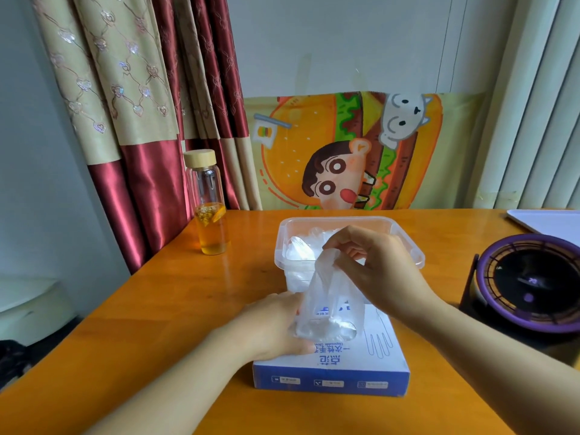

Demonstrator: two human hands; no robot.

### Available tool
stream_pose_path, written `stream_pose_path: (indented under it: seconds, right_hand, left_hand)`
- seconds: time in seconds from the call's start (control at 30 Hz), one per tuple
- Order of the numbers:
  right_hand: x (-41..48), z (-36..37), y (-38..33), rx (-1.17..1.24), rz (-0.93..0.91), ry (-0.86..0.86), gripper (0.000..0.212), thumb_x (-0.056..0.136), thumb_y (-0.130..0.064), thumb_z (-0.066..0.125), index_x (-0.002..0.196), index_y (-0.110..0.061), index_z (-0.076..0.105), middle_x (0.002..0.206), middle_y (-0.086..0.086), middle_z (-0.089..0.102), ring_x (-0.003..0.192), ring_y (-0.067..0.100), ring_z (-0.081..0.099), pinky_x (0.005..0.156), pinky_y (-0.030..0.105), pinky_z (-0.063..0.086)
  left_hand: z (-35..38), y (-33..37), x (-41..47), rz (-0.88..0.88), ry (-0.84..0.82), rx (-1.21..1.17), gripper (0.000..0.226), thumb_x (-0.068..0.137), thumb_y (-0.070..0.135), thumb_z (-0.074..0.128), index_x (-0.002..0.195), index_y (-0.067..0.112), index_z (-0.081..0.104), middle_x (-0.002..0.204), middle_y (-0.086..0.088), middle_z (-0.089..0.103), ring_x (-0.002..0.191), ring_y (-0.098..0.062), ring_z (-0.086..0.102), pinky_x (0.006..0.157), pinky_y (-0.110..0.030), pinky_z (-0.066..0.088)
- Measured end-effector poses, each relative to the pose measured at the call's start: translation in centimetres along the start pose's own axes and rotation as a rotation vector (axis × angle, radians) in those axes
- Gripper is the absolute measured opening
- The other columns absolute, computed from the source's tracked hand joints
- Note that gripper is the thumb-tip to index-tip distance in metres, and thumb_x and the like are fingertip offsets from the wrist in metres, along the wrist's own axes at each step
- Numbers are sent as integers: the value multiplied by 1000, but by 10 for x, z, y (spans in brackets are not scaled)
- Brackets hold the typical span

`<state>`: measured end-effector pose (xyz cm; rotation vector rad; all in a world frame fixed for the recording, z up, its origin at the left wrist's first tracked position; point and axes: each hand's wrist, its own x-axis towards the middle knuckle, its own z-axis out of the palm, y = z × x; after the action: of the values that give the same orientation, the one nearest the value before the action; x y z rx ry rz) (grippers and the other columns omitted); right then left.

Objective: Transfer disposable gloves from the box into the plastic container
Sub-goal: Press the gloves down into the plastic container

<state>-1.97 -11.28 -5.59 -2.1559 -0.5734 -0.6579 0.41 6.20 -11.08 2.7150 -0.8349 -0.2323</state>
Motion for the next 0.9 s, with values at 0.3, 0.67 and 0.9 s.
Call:
stream_pose_path:
  seconds: [0.3, 0.67, 0.9]
  right_hand:
    - [6, -7, -5, -98, -71, 68, 18, 84, -1, 63, 87, -17, 69, 76, -23, 60, 86, -1, 59, 70, 6, 47]
    - [20, -19, -8, -128, -113, 168, 11, 85, -5, 64, 89, -12, 72, 77, -3, 72, 73, 9, 65, 69, 17, 51]
    - [25, -23, -9, -104, -130, 203, 7, 88, -11, 64, 90, -10, 70, 72, -6, 70, 75, 2, 65, 66, 12, 50]
  left_hand:
    - [4, -2, 3, -7, -8, 40, 22, 94, 40, 53, 115, 34, 51, 109, 8, 61, 90, -8, 57, 87, -32, 52]
    - [0, 1, 0, -43, -14, 43, 25, 89, 43, 58, 73, 34, 41, 76, 9, 52, 69, -10, 52, 60, -22, 37]
    - [-4, 2, -2, -53, -41, 39, 16, 88, 41, 56, 82, 26, 55, 81, 2, 60, 76, -15, 59, 76, -36, 54]
